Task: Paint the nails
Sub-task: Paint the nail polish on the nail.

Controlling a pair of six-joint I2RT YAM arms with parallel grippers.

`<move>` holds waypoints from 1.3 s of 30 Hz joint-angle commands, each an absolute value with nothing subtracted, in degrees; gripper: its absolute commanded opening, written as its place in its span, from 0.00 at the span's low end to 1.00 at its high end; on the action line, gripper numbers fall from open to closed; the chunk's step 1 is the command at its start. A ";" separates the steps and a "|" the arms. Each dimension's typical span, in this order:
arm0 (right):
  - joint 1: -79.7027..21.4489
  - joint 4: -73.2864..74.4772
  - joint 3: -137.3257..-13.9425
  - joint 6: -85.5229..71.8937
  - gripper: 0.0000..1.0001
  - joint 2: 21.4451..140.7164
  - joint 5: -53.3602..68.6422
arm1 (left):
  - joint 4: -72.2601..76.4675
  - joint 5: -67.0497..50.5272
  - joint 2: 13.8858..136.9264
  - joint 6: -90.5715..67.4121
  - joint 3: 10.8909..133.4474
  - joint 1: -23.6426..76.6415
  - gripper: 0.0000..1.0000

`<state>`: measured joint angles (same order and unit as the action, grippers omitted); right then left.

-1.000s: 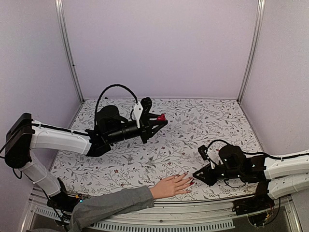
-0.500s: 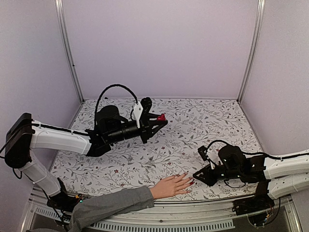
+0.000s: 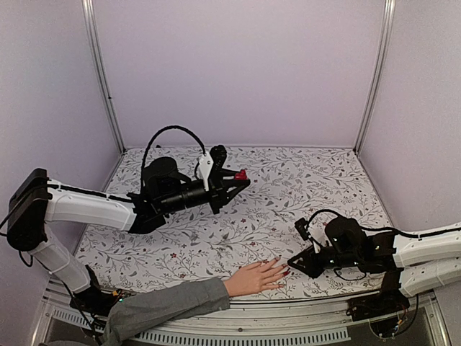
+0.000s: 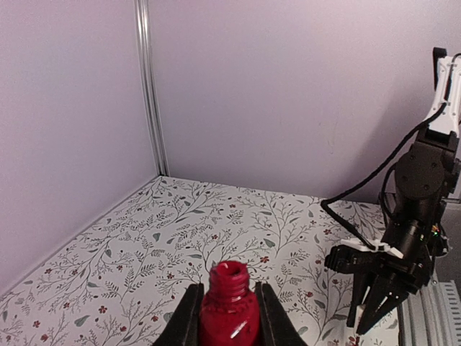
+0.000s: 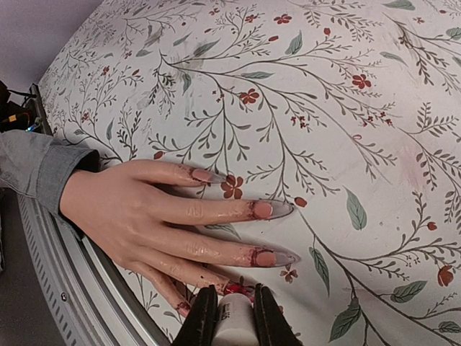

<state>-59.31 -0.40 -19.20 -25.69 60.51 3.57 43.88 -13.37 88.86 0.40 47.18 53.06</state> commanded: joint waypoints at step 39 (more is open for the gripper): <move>-60.21 0.00 -20.30 -26.61 0.00 62.09 1.00 | 46.14 -13.19 88.94 0.16 47.08 52.26 0.00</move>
<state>-59.68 -0.36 -19.20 -26.33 61.60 1.98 43.92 -13.37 88.86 0.40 47.18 53.06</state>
